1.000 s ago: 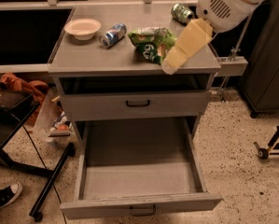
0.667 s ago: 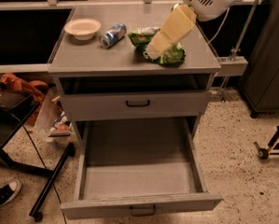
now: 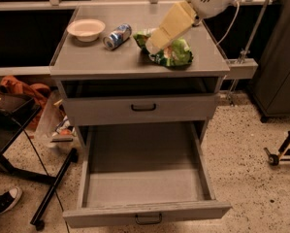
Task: Place redbull can into middle drawer
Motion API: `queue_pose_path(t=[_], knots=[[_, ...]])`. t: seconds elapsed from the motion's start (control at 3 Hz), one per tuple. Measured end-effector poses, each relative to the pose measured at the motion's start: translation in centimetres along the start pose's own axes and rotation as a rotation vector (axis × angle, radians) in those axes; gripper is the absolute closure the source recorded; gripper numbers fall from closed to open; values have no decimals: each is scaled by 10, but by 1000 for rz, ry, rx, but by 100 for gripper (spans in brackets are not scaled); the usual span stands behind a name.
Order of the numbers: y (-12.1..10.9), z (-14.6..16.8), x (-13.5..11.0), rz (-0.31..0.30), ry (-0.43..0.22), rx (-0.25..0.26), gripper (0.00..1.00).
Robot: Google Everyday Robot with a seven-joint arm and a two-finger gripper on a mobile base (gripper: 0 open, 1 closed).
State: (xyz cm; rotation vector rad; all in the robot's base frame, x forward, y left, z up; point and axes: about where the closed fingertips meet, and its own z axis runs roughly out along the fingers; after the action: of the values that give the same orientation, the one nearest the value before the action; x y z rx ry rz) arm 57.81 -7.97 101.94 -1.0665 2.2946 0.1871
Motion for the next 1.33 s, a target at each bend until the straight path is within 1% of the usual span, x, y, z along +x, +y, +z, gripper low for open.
queue_pose_path(t=[0.33,0.67,1.0,1.33], knots=[[-18,24,-35,72,-60,26,0],[-29,58,-68,150,-116,22,0],[-35,87,-94,240,-131,37,0],[-42,113,-116,327,-132,86,0]])
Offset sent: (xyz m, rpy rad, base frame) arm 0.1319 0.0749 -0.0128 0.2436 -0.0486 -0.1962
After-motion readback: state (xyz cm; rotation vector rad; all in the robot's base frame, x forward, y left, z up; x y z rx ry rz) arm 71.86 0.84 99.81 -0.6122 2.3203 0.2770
